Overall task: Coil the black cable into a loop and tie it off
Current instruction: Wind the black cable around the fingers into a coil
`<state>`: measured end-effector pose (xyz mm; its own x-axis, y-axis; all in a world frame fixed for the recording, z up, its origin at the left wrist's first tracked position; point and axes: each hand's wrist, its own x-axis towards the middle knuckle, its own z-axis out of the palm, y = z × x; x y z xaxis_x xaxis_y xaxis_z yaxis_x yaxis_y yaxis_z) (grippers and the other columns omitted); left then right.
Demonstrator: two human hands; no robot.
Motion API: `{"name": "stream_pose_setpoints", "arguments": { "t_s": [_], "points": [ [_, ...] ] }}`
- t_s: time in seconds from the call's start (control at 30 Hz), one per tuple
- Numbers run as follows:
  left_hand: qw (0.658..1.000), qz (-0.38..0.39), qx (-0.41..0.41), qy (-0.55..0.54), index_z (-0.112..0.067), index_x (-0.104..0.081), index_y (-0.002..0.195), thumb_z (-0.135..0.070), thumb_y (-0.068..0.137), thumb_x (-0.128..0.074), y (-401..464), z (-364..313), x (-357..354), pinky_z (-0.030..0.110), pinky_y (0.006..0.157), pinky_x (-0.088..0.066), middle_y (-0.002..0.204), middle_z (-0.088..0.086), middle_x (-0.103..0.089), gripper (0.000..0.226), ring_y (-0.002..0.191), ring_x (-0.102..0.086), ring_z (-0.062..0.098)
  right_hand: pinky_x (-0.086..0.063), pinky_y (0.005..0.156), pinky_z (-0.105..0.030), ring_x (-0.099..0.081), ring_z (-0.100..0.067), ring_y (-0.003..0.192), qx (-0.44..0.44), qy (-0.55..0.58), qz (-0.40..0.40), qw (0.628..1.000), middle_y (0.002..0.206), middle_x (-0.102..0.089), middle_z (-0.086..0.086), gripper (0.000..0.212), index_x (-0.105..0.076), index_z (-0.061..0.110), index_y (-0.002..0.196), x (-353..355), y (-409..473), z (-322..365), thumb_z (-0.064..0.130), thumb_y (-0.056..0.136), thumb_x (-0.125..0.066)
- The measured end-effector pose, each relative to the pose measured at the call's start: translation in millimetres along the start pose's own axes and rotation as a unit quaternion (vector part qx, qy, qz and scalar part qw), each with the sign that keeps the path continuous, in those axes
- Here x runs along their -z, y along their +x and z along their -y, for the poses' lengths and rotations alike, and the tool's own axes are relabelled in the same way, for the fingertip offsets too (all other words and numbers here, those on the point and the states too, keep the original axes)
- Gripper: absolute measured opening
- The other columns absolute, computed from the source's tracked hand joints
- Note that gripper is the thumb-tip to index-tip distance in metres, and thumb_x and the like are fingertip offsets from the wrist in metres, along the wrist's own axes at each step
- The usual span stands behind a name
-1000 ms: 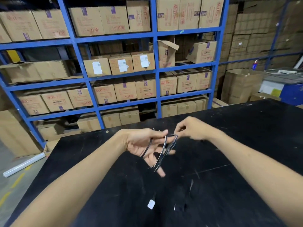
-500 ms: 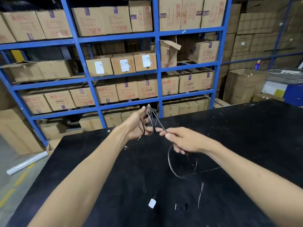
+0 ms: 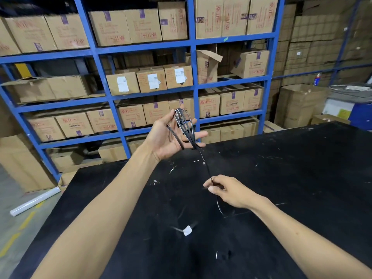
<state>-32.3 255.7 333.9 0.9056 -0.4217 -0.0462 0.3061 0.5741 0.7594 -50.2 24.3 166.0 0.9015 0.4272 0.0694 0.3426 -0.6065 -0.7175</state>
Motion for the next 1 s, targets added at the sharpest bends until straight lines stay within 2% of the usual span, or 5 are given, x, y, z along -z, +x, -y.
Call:
{"name": "stream_pose_setpoints", "arguments": {
  "t_s": [0.27, 0.47, 0.6, 0.77, 1.0],
  "points": [
    [0.996, -0.047, -0.058, -0.051, -0.025, -0.06, 0.129, -0.044, 0.103, -0.041, 3.7, -14.6, 2.9, 0.078, 0.074, -0.05, 0.144, 0.023, -0.049, 0.037, 0.099, -0.068, 0.056, -0.05, 0.092, -0.024, -0.045, -0.022, 0.129, -0.068, 0.193, -0.035, 0.978, 0.141, -0.036, -0.003, 0.091, -0.038, 0.028, 0.152, 6.4, 1.8, 0.3, -0.015, 0.075, -0.061],
    [0.991, -0.05, -0.101, -0.077, -0.027, -0.064, 0.129, -0.042, 0.103, -0.043, 4.4, -33.0, 1.4, 0.082, 0.079, -0.045, 0.143, 0.026, -0.047, 0.037, 0.105, -0.067, 0.055, -0.042, 0.086, -0.024, -0.051, -0.015, 0.116, -0.151, 0.183, -0.18, 0.955, 0.128, -0.052, -0.004, 0.059, -0.063, 0.025, 0.119, 3.8, 3.7, -9.7, -0.015, 0.082, -0.043],
    [0.992, -0.053, -0.1, -0.058, -0.027, -0.065, 0.126, -0.041, 0.102, -0.044, 3.5, -38.5, -4.9, 0.083, 0.082, -0.043, 0.142, 0.026, -0.048, 0.035, 0.106, -0.066, 0.056, -0.053, 0.088, -0.032, -0.063, -0.025, 0.113, -0.253, -0.121, -0.09, 0.956, 0.123, -0.069, -0.005, 0.026, -0.072, 0.024, 0.11, 17.2, -1.5, -18.0, 0.011, 0.088, -0.067],
    [0.995, -0.048, -0.074, -0.043, -0.03, -0.061, 0.134, -0.043, 0.102, -0.044, 11.0, -30.3, -14.4, 0.082, 0.077, -0.046, 0.148, 0.022, -0.045, 0.039, 0.105, -0.065, 0.058, -0.037, 0.115, -0.046, -0.037, -0.032, 0.142, -0.193, 0.04, 0.074, 0.978, 0.158, -0.029, -0.013, 0.109, -0.024, 0.033, 0.16, 42.0, 7.9, 22.1, 0.019, 0.067, -0.08],
    [0.998, -0.026, -0.042, -0.035, -0.032, -0.055, 0.139, -0.044, 0.103, -0.042, 19.3, -16.5, -32.9, 0.085, 0.084, -0.04, 0.153, 0.024, -0.04, 0.04, 0.107, -0.064, 0.058, -0.048, 0.106, -0.043, -0.074, -0.024, 0.103, 0.061, 0.393, 0.104, 0.912, 0.103, -0.078, -0.008, 0.02, -0.078, 0.021, 0.108, 25.4, 16.9, 76.5, 0.026, 0.091, -0.068]
  ]
}}
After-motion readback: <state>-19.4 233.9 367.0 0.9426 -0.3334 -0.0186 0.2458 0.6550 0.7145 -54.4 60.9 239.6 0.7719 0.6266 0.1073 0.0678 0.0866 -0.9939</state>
